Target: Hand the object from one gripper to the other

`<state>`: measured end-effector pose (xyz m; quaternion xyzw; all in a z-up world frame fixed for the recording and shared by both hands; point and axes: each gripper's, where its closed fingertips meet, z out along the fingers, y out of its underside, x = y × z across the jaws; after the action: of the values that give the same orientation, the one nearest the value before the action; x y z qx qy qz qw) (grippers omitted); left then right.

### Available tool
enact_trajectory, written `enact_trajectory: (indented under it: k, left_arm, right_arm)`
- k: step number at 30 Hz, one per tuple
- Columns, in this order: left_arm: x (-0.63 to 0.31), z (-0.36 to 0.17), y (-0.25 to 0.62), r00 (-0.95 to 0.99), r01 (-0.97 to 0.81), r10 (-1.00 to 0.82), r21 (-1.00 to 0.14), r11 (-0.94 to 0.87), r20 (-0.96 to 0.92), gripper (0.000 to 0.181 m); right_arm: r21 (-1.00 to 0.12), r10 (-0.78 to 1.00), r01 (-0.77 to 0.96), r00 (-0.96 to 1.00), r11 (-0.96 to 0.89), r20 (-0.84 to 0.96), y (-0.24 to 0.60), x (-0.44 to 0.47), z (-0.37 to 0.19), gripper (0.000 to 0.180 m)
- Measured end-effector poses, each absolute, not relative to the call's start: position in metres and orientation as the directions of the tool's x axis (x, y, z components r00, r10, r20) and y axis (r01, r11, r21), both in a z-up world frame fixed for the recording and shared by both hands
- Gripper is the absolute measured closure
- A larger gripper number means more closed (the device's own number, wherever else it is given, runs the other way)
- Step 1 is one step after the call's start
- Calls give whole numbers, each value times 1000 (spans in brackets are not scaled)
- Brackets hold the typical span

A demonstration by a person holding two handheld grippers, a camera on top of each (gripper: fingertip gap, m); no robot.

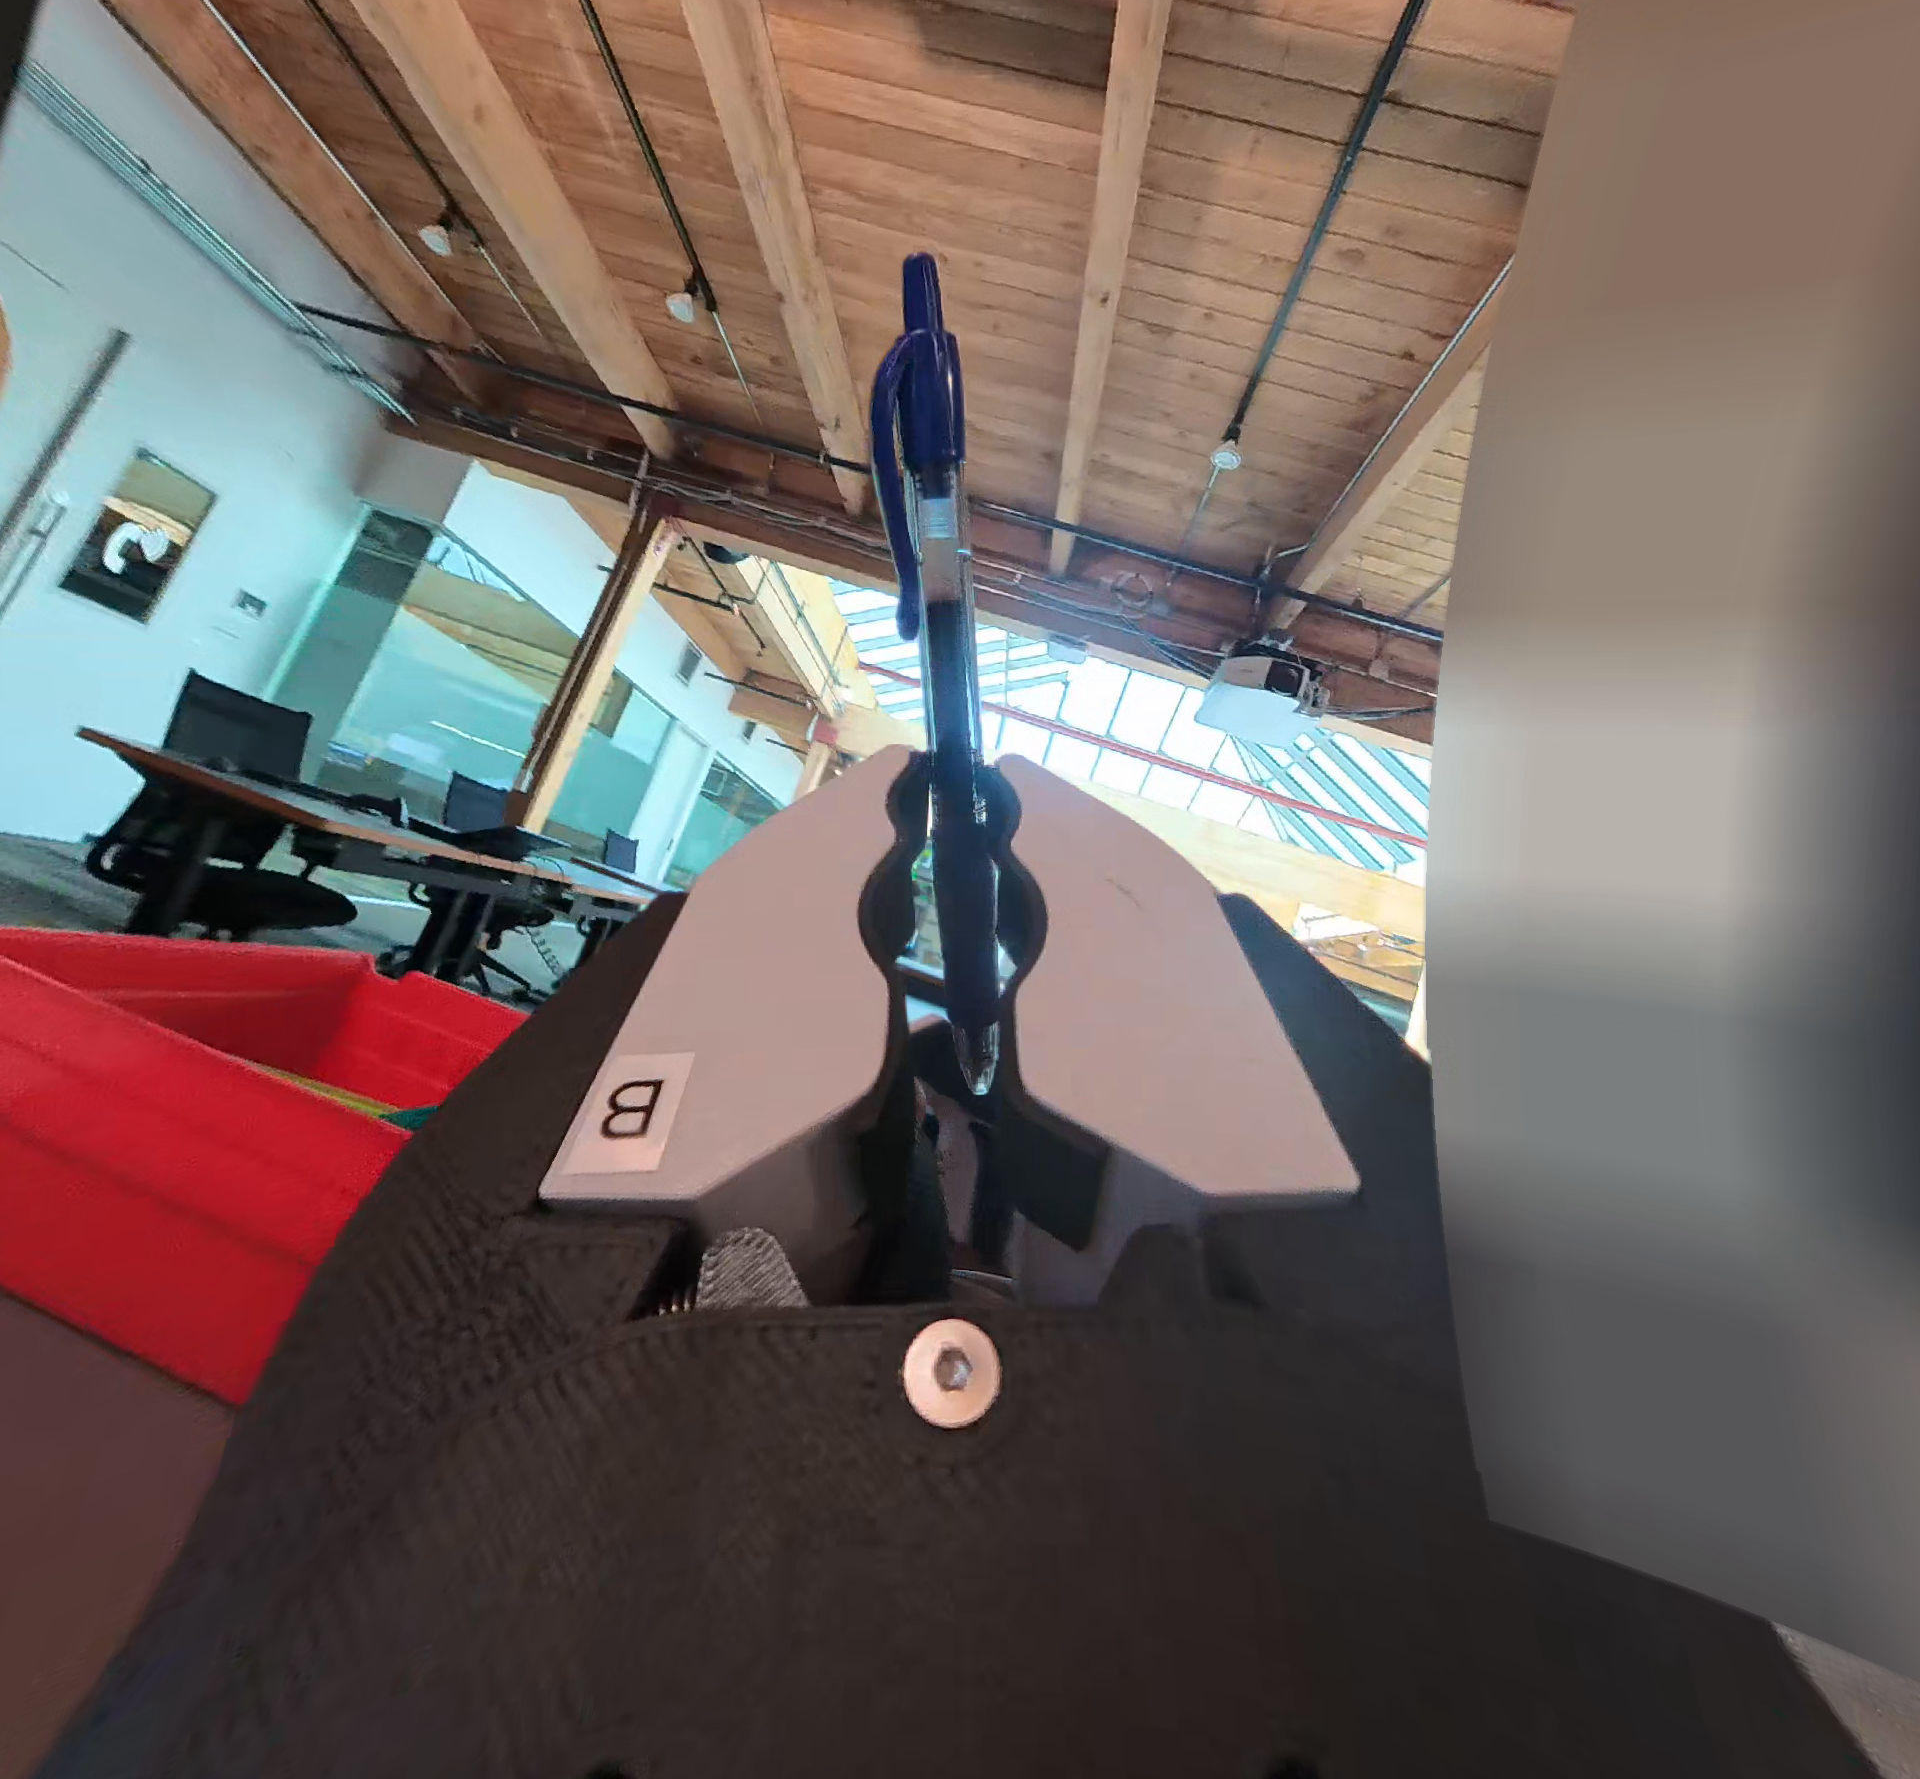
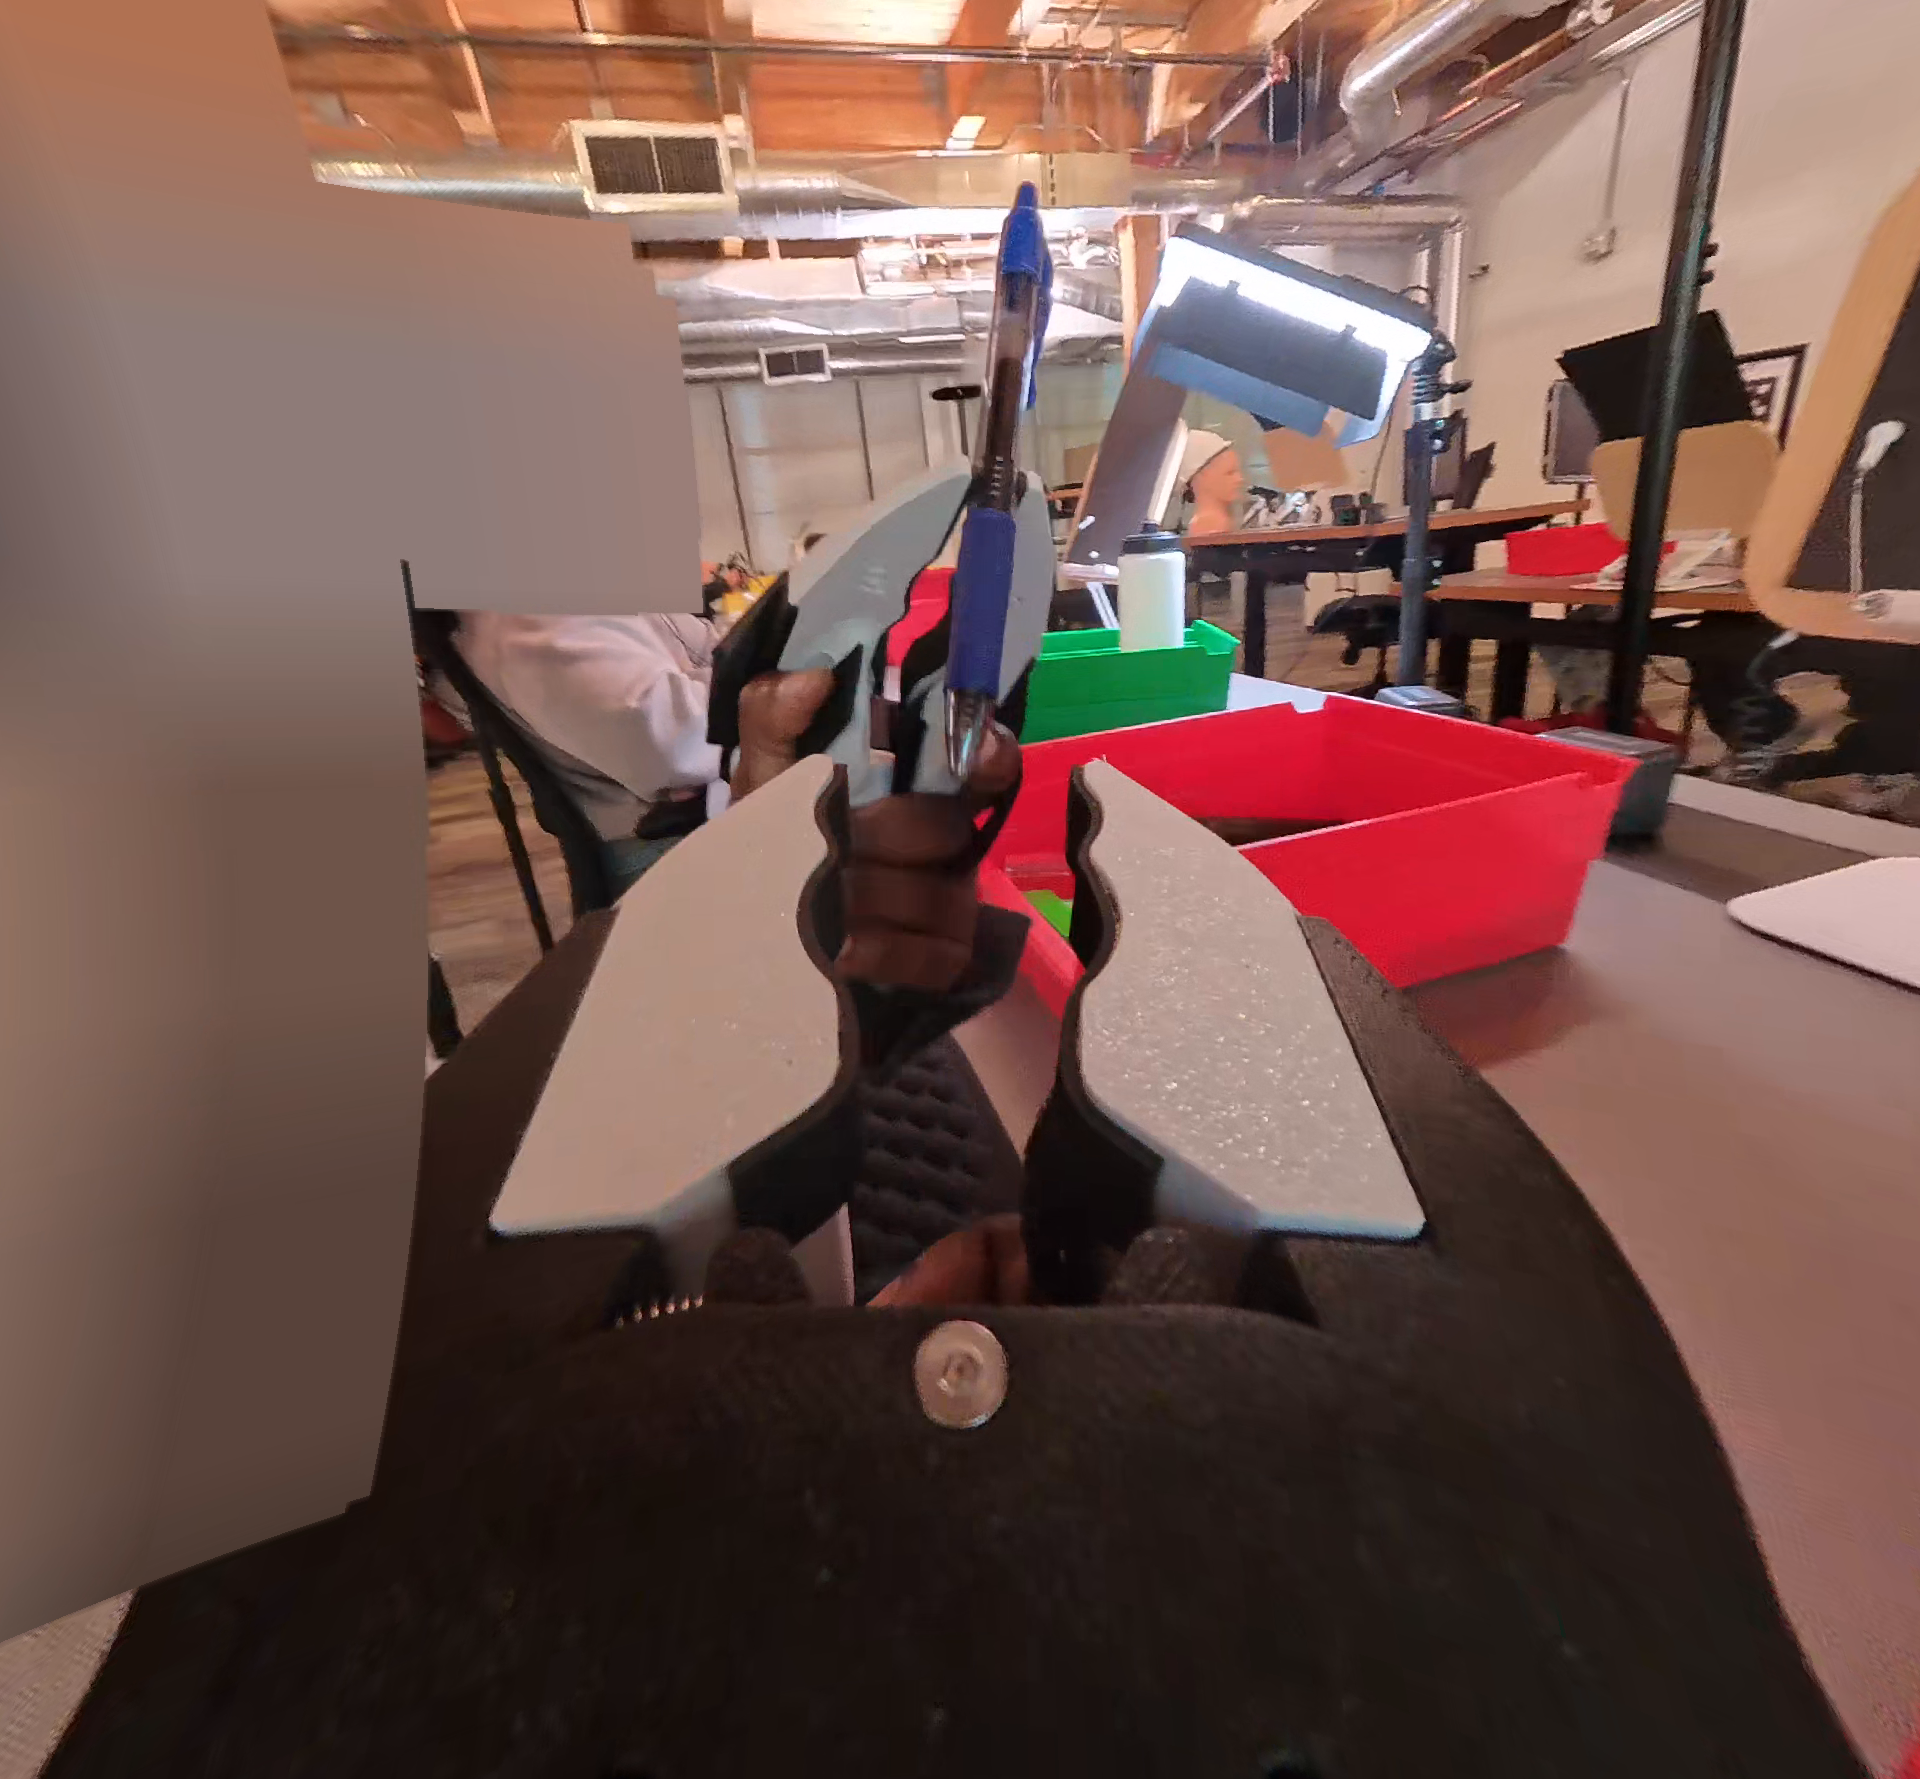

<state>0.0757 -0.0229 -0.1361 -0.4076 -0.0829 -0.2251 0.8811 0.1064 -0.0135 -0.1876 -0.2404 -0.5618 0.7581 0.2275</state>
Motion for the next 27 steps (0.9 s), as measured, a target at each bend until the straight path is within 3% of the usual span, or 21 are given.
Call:
enact_trajectory:
  k: [5, 7, 9, 11, 14, 16, 19, 21, 27]
  left_arm:
    - [86, -144, -9, 859, 509, -371, -678, 530, 354, 171]
    - [90, -146, -5, 857, 508, -382, -688, 519, 345, 171]
    - [92, -148, -4, 878, 464, -364, -733, 497, 310, 170]
    - [90, -153, -6, 944, 308, -262, -826, 471, 202, 159]
    - [71, -163, -18, 979, -199, 121, -912, 358, -166, 134]
    - [56, -168, -28, 783, -573, 367, -812, 113, -501, 131]
    - [55, -170, -34, 345, -859, 457, -472, -197, -820, 131]
    - [59, -177, -25, 161, -899, 431, -312, -306, -888, 138]
    - [62, -206, 10, -3, -913, 293, -117, -391, -956, 154]
  right_arm:
    - [-949, 578, -51, -803, -311, -146, -17, 103, -187, 149]
    - [-949, 568, -39, -808, -314, -154, -16, 104, -188, 168]
    - [-952, 565, -23, -809, -306, -162, -11, 107, -189, 169]
    - [-957, 577, -9, -800, -290, -167, -2, 109, -188, 169]
    - [-980, 662, 15, -735, -199, -146, 19, 109, -193, 169]
    - [-995, 731, 51, -675, -88, -100, 32, 108, -203, 170]
    - [-988, 801, 137, -599, 72, -25, 43, 108, -219, 169]
    - [-975, 823, 183, -569, 126, 0, 45, 109, -225, 169]
    - [-958, 812, 250, -582, 140, -33, 37, 111, -234, 169]
